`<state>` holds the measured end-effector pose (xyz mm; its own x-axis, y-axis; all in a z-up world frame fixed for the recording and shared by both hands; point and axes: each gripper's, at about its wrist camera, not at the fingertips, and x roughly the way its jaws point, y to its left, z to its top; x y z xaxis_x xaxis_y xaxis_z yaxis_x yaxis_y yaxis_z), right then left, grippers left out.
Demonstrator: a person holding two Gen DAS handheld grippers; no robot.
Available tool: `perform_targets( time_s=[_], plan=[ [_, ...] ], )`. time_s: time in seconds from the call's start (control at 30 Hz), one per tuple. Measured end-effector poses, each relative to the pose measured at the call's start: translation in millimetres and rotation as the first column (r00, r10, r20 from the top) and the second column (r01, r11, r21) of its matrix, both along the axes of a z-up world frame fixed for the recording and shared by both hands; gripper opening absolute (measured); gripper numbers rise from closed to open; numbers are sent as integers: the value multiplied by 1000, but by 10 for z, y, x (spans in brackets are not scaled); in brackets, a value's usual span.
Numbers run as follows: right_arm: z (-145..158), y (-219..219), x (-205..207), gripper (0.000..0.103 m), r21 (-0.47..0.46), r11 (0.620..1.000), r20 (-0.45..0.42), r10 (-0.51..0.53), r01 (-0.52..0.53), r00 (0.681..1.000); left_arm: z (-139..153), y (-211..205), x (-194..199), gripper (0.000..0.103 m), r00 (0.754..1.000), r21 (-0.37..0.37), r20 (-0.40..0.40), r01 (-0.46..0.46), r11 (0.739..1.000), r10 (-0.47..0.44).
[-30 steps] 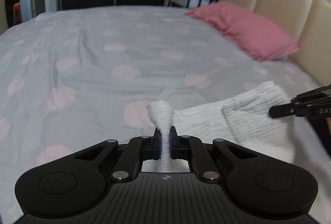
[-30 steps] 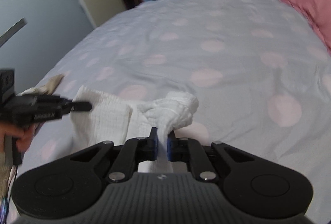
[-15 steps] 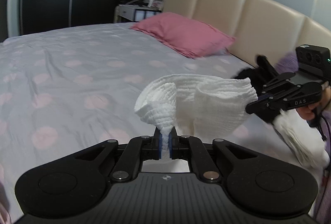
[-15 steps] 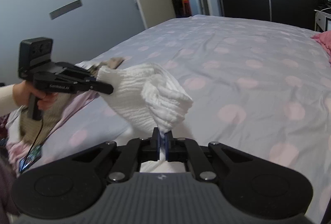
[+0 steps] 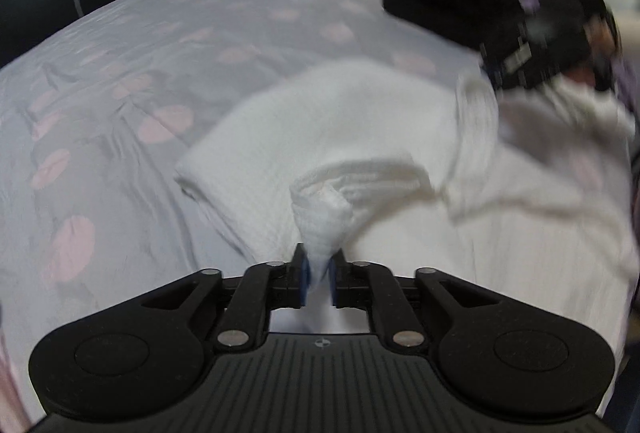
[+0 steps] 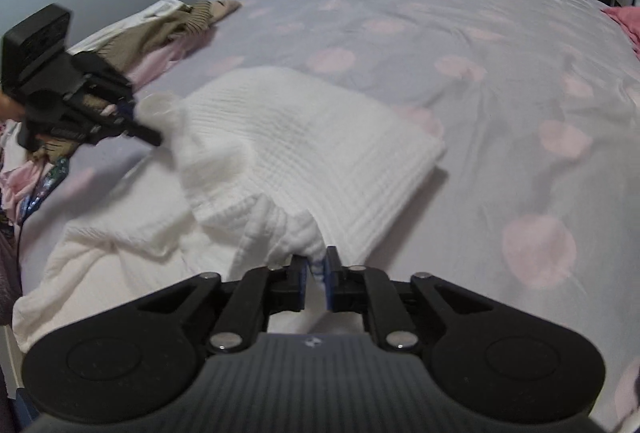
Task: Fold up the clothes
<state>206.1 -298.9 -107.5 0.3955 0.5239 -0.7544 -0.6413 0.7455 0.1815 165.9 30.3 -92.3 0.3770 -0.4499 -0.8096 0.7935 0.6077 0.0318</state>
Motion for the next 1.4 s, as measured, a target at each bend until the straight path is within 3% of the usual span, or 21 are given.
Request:
perform_targets(
  time_s=[0.13, 0.2, 0.3, 0.4, 0.5, 0.7, 0.87, 0.93, 1.03, 1.13, 1.2, 1.27, 1.3, 1.4],
  plan=[
    [83, -1, -118, 29, -50, 999, 28, 0, 2, 1000, 48, -8, -289, 21, 995, 87, 73, 68, 994, -75],
    [145, 13, -234, 37, -82, 997, 62, 17, -12, 998, 94, -34, -452, 25, 984, 131, 150, 77, 988, -97],
    [248, 115, -529, 41, -192, 979, 167, 101, -68, 981, 119, -107, -727, 36, 946, 220, 290, 84, 972, -147],
    [263, 297, -772, 46, -322, 939, 244, 210, -125, 947, 66, -261, -909, 39, 907, 309, 353, 118, 944, -229],
    [195, 489, -941, 58, -447, 879, 275, 312, -167, 909, -18, -409, -965, 40, 893, 356, 365, 127, 926, -263],
    [-36, 842, -1125, 58, -671, 722, 318, 486, -169, 814, -197, -658, -939, 42, 866, 435, 389, 127, 891, -313],
    [-221, 1057, -1198, 64, -807, 570, 324, 646, -154, 691, -395, -773, -842, 42, 853, 489, 391, 125, 863, -345],
    [-276, 1137, -1192, 69, -828, 535, 308, 685, -169, 660, -444, -815, -811, 42, 848, 501, 386, 137, 855, -362],
    [-326, 1251, -1127, 69, -837, 512, 288, 711, -192, 642, -511, -890, -731, 42, 848, 514, 381, 136, 847, -368],
    [-359, 1341, -1017, 66, -833, 515, 281, 708, -202, 649, -548, -945, -646, 42, 860, 503, 366, 139, 853, -356],
    [-355, 1387, -943, 55, -821, 527, 271, 698, -220, 663, -550, -967, -614, 42, 863, 495, 363, 140, 858, -350],
    [-348, 1418, -868, 28, -815, 533, 260, 685, -226, 681, -541, -982, -598, 36, 862, 488, 361, 151, 860, -356],
    [-341, 1430, -834, 24, -813, 536, 255, 679, -228, 689, -535, -985, -595, 25, 861, 484, 359, 158, 861, -360],
    [-263, 1431, -759, 16, -791, 565, 254, 654, -236, 712, -499, -968, -610, 12, 859, 475, 353, 176, 862, -370]
  ],
)
